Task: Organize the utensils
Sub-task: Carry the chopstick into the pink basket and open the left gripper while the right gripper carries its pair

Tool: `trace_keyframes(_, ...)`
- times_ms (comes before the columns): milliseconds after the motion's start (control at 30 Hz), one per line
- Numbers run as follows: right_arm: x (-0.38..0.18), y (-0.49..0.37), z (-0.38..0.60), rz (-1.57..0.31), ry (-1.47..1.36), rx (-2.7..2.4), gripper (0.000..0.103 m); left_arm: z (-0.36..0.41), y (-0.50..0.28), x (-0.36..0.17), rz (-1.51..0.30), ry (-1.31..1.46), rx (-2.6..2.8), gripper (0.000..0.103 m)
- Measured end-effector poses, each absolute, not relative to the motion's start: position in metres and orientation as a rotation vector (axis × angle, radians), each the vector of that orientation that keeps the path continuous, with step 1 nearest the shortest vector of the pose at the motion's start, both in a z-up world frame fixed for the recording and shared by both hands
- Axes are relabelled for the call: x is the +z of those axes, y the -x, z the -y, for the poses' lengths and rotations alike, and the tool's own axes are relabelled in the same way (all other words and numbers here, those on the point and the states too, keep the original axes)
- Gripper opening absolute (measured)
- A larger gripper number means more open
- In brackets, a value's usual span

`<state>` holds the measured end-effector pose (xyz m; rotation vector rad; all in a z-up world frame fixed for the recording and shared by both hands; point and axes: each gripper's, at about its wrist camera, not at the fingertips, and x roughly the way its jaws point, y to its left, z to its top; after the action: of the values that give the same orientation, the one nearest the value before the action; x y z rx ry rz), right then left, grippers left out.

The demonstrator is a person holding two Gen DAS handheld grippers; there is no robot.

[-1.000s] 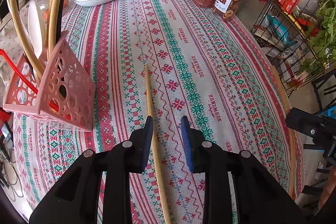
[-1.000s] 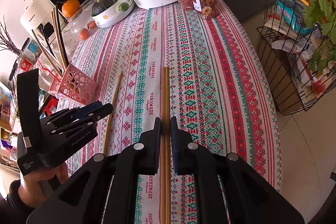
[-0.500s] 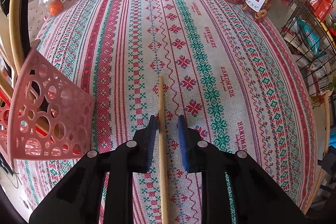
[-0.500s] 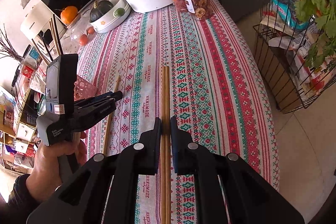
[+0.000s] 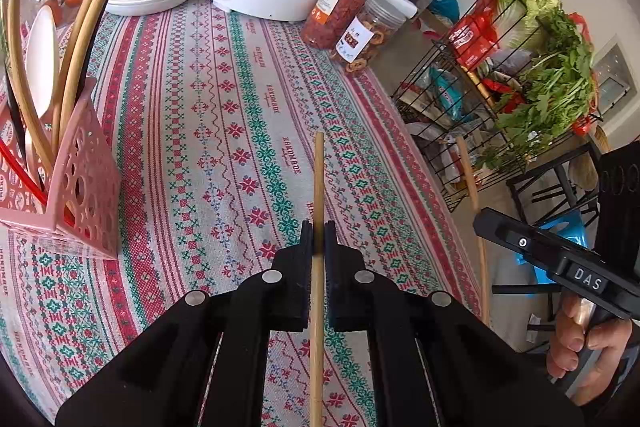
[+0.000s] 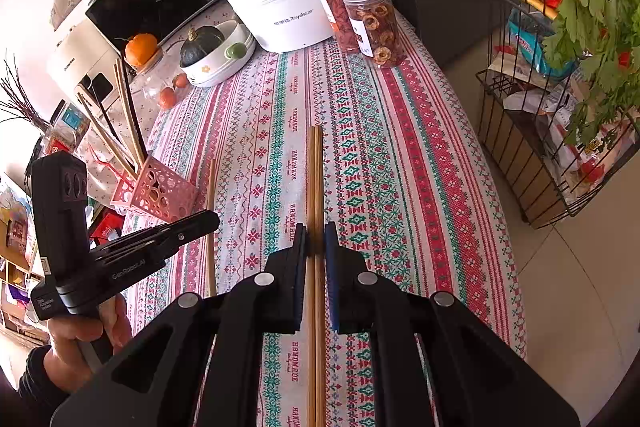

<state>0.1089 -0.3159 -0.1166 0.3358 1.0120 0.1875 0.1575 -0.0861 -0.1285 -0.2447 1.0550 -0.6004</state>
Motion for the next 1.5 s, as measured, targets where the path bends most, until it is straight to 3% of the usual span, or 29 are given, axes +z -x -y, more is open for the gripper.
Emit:
trace_keyframes(367, -0.069, -0.088, 0.284, -0.854, -0.301, 0.242, 0.009, 0.045, -0.107, -0.05, -0.808, 0.277, -0.779, 0.005)
trace_keyframes(800, -0.038, -0.093, 0.239, -0.73, -0.285, 0.277, 0.009, -0.029, -0.079, 0.033, -0.417, 0.183, -0.542, 0.005)
trace_keyframes(1133, -0.046, -0.106, 0.214, -0.75, -0.262, 0.28, 0.009, -0.06, -0.097, 0.027, -0.298, 0.114, -0.332, 0.005)
trace_keyframes(1500, -0.047, -0.109, 0.206, -0.733, -0.264, 0.272, 0.009, -0.054, -0.124, -0.007, -0.395, 0.05, -0.288, 0.005)
